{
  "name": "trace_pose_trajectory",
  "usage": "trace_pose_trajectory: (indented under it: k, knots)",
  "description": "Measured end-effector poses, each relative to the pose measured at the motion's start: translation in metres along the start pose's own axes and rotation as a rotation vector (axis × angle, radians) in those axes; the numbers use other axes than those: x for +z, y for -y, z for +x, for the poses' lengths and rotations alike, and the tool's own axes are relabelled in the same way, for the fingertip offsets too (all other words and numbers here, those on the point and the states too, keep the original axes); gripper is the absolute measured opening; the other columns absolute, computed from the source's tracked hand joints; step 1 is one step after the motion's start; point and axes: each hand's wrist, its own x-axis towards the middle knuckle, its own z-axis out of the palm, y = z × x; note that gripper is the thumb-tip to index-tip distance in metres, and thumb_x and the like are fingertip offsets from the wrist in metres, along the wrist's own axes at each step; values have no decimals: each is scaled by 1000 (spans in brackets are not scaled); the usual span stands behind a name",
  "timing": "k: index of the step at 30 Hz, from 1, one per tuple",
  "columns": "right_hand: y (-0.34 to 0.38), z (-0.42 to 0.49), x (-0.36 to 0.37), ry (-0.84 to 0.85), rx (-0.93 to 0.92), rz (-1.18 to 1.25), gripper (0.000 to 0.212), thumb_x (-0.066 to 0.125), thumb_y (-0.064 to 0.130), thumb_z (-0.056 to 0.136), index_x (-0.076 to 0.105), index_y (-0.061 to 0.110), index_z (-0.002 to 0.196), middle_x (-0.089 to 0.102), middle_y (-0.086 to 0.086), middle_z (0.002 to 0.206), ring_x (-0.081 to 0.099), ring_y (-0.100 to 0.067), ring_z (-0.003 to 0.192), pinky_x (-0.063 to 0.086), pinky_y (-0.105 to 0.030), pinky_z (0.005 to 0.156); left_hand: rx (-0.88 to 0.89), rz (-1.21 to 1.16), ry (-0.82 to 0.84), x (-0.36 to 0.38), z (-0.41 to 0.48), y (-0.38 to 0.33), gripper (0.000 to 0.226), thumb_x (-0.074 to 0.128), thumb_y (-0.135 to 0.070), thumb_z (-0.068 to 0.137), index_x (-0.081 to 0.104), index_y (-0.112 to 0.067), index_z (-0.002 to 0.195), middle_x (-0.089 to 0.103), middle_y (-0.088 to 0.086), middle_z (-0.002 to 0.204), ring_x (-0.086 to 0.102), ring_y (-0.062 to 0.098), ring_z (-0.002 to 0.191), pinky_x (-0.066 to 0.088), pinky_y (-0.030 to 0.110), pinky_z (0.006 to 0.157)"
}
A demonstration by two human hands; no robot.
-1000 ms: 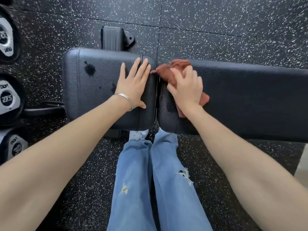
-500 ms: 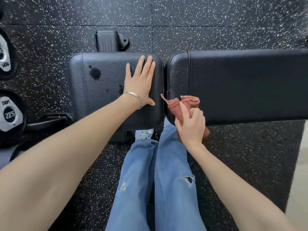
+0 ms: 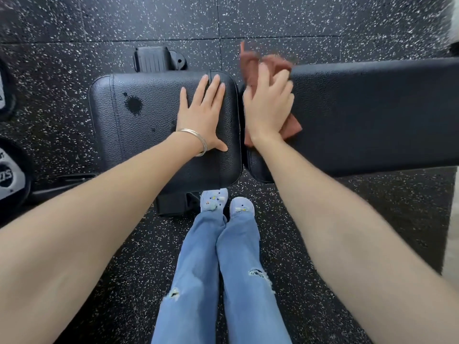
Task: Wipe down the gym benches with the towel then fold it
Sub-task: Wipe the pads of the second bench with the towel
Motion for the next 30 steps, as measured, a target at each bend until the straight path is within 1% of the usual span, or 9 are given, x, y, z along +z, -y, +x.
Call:
trace_pose_trajectory:
  k: [3,5,11,14,17,21,25,27,30]
  knots:
    - [-14,-62,7,-14,-267,-55,48,62,35,78,57,23,124,60,-13,100,56,-30,82,43,-37,68,21,-7,-15,-1,-2,3,134,74,-67,57,-5,-12,150,-11,2,159,-10,21,146,5,57,114]
    - [-30,-86,10,-20,-359,-62,50,70,34,71,62,22,119,60,-10,87,55,-28,71,43,-34,61,17,-3,-17,-2,-3,2,133,73,-67,57,-5,-13,151,-10,2,159,-10,22,146,4,58,114]
    - [-108,-115,10,-78,-643,-31,59,82,33,61,65,18,115,58,-12,79,53,-28,63,44,-33,55,-40,8,0,7,-23,-11,118,65,-65,71,-3,-9,150,-9,3,159,-8,23,146,5,56,114]
    - [-130,-109,5,-57,-582,37,54,80,28,65,64,16,115,56,-14,81,53,-30,65,44,-34,55,-34,1,16,19,-43,-20,119,68,-62,71,-3,-8,150,-11,2,159,-8,24,146,7,56,115]
    - [-118,-108,-1,49,-421,114,47,73,25,73,62,15,118,55,-16,88,53,-32,73,44,-35,58,-54,-32,24,27,-58,-29,120,70,-60,70,-3,-7,150,-11,2,159,-9,24,146,8,55,116]
    - [-93,-89,-9,140,-222,295,44,61,31,85,54,20,127,48,-13,101,51,-29,90,45,-36,67,-84,-50,25,34,-65,-39,121,70,-59,70,-5,-8,150,-13,1,158,-11,24,146,8,53,116]
    - [-68,-23,-20,-15,-48,543,46,57,40,86,53,24,128,48,-10,112,54,-21,96,32,-22,71,-84,-69,22,33,-66,-35,122,71,-59,70,-6,-9,150,-14,-1,158,-11,21,146,6,54,116]
    - [-63,18,-23,-37,12,487,47,53,45,86,51,26,129,47,-9,118,54,-20,101,34,-22,73,-95,-65,23,35,-65,-36,122,71,-58,70,-7,-9,150,-15,-1,158,-12,21,146,6,53,117]
    - [-69,51,-22,149,-59,230,49,49,48,88,46,28,133,41,-12,129,52,-30,111,42,-33,88,-89,-50,10,37,-65,-37,122,70,-59,70,-7,-9,150,-15,-1,158,-12,21,146,7,53,117]
